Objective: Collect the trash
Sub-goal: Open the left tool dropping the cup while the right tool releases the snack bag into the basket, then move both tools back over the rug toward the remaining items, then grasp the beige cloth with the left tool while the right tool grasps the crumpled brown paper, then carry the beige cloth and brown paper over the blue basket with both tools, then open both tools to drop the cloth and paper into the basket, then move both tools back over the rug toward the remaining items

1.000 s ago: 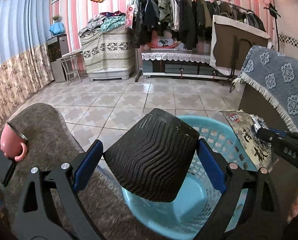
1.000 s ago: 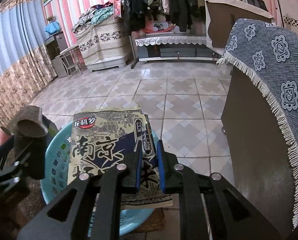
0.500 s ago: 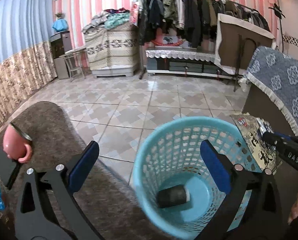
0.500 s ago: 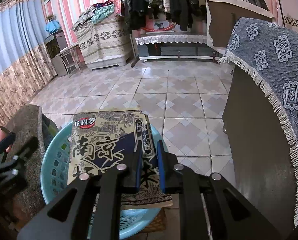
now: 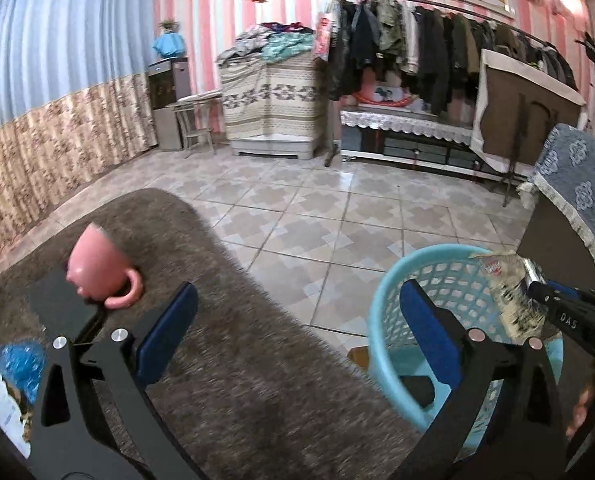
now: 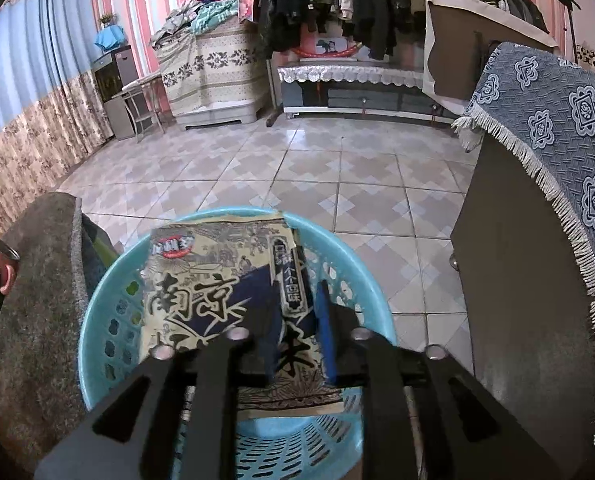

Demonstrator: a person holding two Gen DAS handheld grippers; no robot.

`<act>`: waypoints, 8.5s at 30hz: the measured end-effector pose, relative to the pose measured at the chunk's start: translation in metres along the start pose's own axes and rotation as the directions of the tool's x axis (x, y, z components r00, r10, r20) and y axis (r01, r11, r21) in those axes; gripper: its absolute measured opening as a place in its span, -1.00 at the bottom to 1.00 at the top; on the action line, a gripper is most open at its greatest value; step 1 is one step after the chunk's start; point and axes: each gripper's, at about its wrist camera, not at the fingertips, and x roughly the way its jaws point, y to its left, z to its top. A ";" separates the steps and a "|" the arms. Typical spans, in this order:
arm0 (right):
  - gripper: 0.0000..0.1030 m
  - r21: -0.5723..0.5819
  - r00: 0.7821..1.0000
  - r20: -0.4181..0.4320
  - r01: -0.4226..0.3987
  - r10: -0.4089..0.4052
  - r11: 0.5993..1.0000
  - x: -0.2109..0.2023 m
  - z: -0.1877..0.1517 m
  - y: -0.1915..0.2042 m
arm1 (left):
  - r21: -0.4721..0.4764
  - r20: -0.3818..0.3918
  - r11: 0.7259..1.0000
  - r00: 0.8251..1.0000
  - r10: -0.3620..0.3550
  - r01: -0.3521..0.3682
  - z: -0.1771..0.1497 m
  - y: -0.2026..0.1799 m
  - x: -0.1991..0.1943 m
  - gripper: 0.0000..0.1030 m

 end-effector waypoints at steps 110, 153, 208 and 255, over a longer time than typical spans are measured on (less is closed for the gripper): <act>0.92 -0.485 0.873 -0.114 -0.466 0.475 0.740 -0.115 -0.134 0.338 | -0.457 -0.197 0.785 0.908 0.370 -0.419 -0.199 0.365 -0.178 0.79; -0.27 -0.444 0.818 -0.071 -0.539 0.571 0.716 -0.151 -0.106 0.299 | -0.376 -0.003 0.886 0.957 0.290 -0.270 -0.147 0.327 -0.230 -0.98; -0.28 0.031 0.984 0.133 -0.123 0.118 0.992 -0.034 -0.004 -0.027 | 0.104 -0.052 0.936 0.941 -0.334 0.337 -0.013 -0.100 -0.008 -0.98; 0.83 -0.143 0.976 0.173 -0.111 0.135 0.983 -0.050 -0.001 0.068 | -0.068 0.069 0.996 0.996 0.064 -0.059 -0.015 0.049 -0.055 0.89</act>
